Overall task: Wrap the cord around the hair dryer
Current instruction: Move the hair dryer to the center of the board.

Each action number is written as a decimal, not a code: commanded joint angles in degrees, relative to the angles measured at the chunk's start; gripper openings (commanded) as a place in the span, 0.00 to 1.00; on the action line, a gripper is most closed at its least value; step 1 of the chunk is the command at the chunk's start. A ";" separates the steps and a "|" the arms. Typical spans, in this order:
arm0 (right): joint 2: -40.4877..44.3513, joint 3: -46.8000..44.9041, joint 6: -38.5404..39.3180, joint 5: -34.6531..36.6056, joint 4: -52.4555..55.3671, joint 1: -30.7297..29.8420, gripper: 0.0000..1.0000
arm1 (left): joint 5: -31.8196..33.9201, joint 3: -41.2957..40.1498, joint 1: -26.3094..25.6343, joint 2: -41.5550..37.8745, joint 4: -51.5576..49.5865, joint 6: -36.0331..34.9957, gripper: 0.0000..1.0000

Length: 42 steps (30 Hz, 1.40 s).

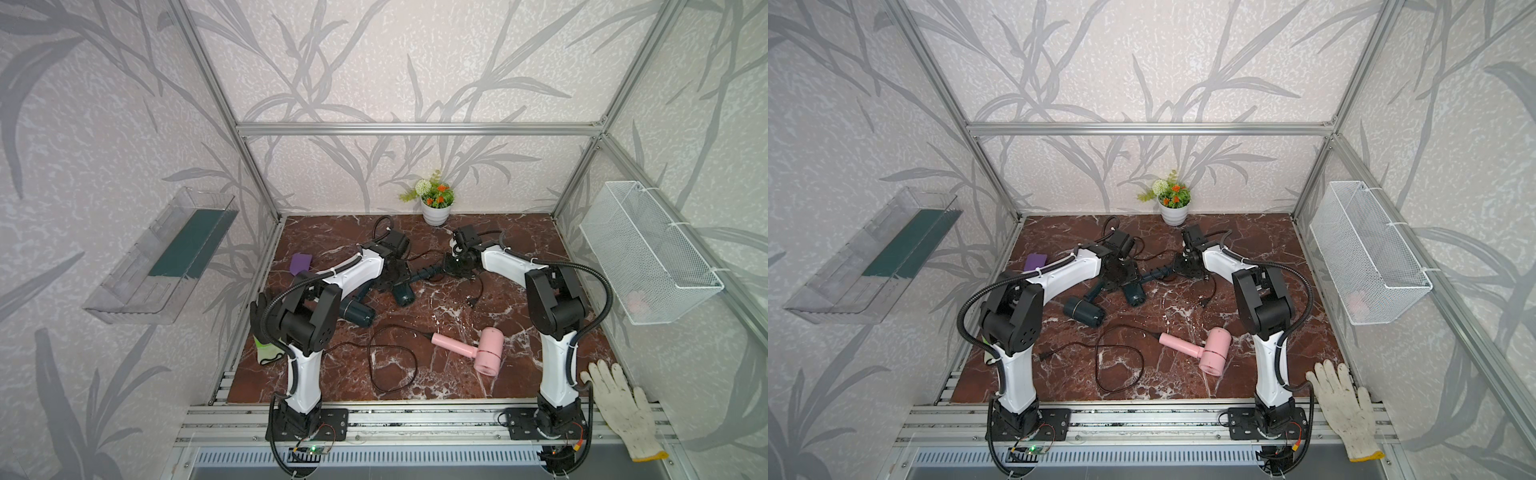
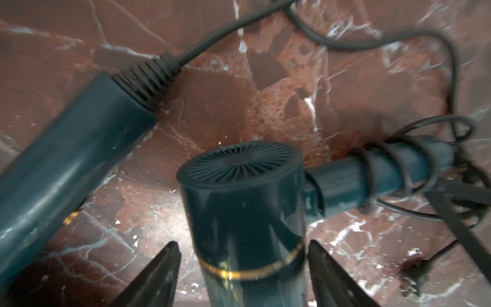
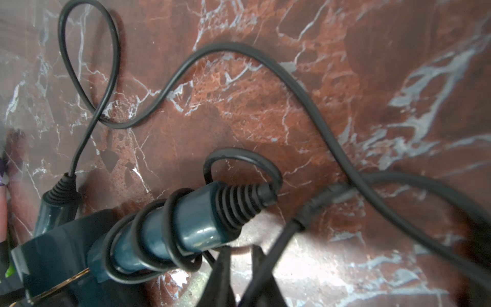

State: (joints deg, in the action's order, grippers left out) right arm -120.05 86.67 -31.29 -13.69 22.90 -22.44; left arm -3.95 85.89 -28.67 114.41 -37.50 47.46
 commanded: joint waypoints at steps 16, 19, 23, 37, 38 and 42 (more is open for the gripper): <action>2.00 11.63 17.10 10.05 8.07 -8.06 0.02 | 1.98 4.73 -1.28 6.86 -7.41 -14.23 0.43; -0.89 14.66 18.83 10.87 8.42 -7.90 0.04 | 2.23 5.00 -1.66 7.32 -7.55 -15.30 0.42; -5.23 19.12 18.84 9.23 12.03 -6.59 0.07 | 2.23 4.92 -1.80 7.41 -7.37 -15.63 0.41; -4.26 20.70 20.21 11.39 15.16 -5.70 0.39 | 1.71 7.23 -1.79 9.46 -6.93 -15.39 0.42; -3.84 20.81 20.21 11.64 15.34 -5.60 0.40 | 1.66 7.68 -1.81 9.82 -7.06 -15.25 0.42; -1.85 20.96 20.61 12.84 15.84 -5.16 0.43 | 1.64 10.30 -1.75 11.56 -7.85 -14.75 0.43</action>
State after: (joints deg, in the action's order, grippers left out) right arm -125.91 105.30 -11.49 -2.55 36.93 -28.10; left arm -2.94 96.20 -29.67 121.49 -42.37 33.39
